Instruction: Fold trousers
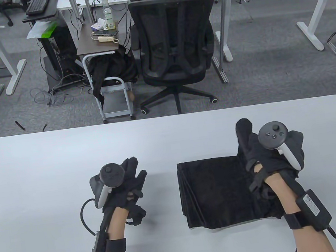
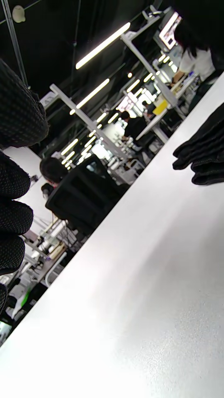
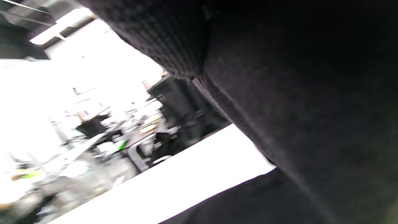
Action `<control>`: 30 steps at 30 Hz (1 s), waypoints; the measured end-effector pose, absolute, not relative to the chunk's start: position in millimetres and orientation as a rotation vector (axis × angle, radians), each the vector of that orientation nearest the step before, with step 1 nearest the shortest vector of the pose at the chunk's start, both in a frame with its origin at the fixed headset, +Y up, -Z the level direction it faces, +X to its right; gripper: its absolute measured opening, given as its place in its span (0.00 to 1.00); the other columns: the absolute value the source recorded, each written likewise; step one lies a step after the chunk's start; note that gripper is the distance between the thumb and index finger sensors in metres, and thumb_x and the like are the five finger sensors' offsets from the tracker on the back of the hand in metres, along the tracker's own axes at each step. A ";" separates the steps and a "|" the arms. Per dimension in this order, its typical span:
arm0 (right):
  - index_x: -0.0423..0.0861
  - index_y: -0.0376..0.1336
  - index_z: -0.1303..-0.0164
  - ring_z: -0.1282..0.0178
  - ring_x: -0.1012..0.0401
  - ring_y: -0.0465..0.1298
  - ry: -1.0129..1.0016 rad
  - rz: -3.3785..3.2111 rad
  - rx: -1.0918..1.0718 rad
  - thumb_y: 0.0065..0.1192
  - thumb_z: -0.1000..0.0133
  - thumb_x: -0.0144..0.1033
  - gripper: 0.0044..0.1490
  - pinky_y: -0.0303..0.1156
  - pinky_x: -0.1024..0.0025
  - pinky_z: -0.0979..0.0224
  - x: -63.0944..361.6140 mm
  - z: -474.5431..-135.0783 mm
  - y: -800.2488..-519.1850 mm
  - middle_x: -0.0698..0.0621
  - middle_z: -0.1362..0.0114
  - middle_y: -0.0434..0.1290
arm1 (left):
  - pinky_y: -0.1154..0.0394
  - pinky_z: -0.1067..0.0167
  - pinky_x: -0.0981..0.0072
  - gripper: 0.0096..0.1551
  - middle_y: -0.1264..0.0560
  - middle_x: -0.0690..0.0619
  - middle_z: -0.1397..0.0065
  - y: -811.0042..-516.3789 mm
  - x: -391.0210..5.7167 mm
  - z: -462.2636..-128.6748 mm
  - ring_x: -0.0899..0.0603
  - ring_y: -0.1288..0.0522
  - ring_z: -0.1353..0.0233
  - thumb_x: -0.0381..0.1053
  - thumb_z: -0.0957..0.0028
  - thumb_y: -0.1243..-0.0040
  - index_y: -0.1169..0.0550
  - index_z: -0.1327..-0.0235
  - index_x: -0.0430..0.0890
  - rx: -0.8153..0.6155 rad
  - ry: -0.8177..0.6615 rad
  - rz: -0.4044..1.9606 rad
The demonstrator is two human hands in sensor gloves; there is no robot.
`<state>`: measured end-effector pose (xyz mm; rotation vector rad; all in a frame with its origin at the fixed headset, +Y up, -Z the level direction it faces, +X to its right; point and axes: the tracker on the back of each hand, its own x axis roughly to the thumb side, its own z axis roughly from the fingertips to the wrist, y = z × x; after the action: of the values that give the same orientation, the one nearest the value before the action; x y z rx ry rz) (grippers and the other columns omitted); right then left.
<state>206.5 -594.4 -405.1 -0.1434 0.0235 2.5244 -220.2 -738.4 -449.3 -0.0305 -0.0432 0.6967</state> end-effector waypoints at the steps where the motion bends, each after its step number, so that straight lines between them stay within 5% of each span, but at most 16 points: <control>1: 0.38 0.60 0.26 0.52 0.51 0.80 0.049 2.480 -0.106 0.70 0.49 0.35 0.40 0.74 0.52 0.44 195.3 -406.9 -597.8 0.43 0.42 0.78 | 0.43 0.24 0.35 0.40 0.41 0.46 0.13 -738.3 -220.2 -449.3 0.33 0.44 0.16 0.63 0.46 0.43 0.40 0.22 0.53 -0.029 -0.044 0.699; 8: 0.38 0.60 0.27 0.52 0.52 0.80 0.119 2.502 0.018 0.69 0.49 0.35 0.40 0.74 0.52 0.44 109.1 -418.4 -649.9 0.43 0.42 0.78 | 0.43 0.24 0.35 0.40 0.41 0.45 0.13 -740.6 -221.1 -448.9 0.33 0.44 0.16 0.63 0.46 0.43 0.40 0.22 0.53 -0.039 -0.043 0.712; 17: 0.40 0.58 0.24 0.40 0.45 0.77 0.251 2.552 0.094 0.66 0.47 0.37 0.40 0.71 0.46 0.36 92.9 -417.7 -702.1 0.41 0.32 0.74 | 0.43 0.24 0.35 0.41 0.42 0.45 0.13 -743.7 -222.0 -449.0 0.32 0.44 0.16 0.63 0.46 0.43 0.40 0.22 0.53 -0.046 -0.045 0.725; 20: 0.44 0.55 0.21 0.28 0.39 0.68 0.273 2.628 0.159 0.64 0.46 0.45 0.43 0.63 0.40 0.28 91.5 -414.9 -716.9 0.39 0.23 0.65 | 0.43 0.24 0.35 0.41 0.42 0.45 0.13 -743.9 -220.6 -449.8 0.33 0.44 0.16 0.64 0.46 0.43 0.40 0.22 0.53 -0.046 -0.049 0.726; 23: 0.50 0.47 0.18 0.17 0.35 0.48 0.357 2.698 0.241 0.60 0.46 0.56 0.50 0.48 0.34 0.22 80.4 -412.3 -742.9 0.42 0.14 0.47 | 0.43 0.24 0.35 0.41 0.42 0.46 0.13 -745.0 -218.3 -451.0 0.33 0.44 0.16 0.64 0.46 0.43 0.40 0.22 0.53 -0.050 -0.054 0.720; 26: 0.57 0.33 0.17 0.16 0.37 0.32 0.449 2.759 0.320 0.50 0.47 0.67 0.56 0.37 0.33 0.21 61.5 -413.0 -765.4 0.46 0.13 0.30 | 0.43 0.24 0.35 0.41 0.42 0.46 0.12 -746.2 -217.2 -451.2 0.33 0.44 0.15 0.64 0.46 0.43 0.41 0.22 0.54 -0.056 -0.053 0.716; 30: 0.58 0.25 0.19 0.18 0.37 0.25 0.584 2.794 0.330 0.42 0.47 0.73 0.58 0.31 0.32 0.23 42.3 -416.8 -786.9 0.46 0.16 0.22 | 0.43 0.24 0.35 0.41 0.42 0.46 0.12 -749.3 -217.7 -450.9 0.33 0.44 0.15 0.64 0.46 0.43 0.41 0.22 0.53 -0.066 -0.046 0.713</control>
<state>42.3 -786.9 -416.8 0.3301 0.5837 2.7941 -217.7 -749.3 -450.9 -0.0661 -0.0463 0.7134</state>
